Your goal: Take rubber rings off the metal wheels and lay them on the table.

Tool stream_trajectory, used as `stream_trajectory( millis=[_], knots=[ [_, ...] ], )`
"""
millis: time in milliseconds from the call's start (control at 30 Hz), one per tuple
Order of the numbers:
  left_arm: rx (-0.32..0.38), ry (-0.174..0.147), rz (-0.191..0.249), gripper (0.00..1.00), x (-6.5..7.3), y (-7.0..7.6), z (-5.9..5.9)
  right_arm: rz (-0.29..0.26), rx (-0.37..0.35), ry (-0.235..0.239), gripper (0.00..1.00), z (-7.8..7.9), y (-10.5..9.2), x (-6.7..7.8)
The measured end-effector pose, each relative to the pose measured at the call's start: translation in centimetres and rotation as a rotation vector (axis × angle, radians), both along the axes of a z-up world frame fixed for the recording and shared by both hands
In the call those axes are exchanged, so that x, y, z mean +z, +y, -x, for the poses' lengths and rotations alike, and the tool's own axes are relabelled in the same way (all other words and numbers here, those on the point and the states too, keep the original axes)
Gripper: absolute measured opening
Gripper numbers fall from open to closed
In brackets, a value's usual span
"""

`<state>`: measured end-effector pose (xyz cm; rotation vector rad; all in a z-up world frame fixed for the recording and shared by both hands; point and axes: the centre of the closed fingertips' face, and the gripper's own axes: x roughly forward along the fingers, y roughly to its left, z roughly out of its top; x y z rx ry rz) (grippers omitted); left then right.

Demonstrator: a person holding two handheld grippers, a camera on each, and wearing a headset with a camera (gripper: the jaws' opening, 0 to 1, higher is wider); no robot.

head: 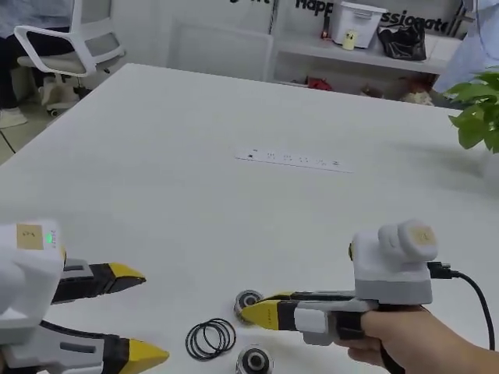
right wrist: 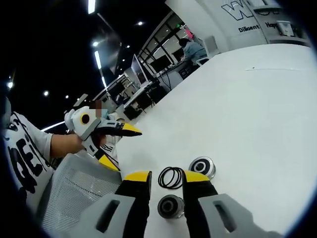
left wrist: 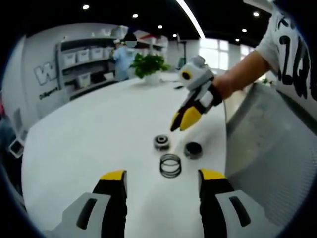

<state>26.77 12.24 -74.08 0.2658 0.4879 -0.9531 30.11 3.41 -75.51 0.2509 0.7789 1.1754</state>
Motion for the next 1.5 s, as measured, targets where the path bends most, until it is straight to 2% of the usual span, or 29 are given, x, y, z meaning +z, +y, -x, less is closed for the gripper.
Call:
stream_trajectory(
  millis=[900,1500],
  knots=[
    [-0.007,0.009,-0.001,0.60,0.0,-0.2,0.4,0.007,0.015,-0.108,0.39,0.3,-0.7,1.2],
    [-0.004,0.006,0.000,0.60,0.1,-0.1,0.0,0.018,0.022,-0.191,0.51,-0.3,-1.5,1.7]
  ],
)
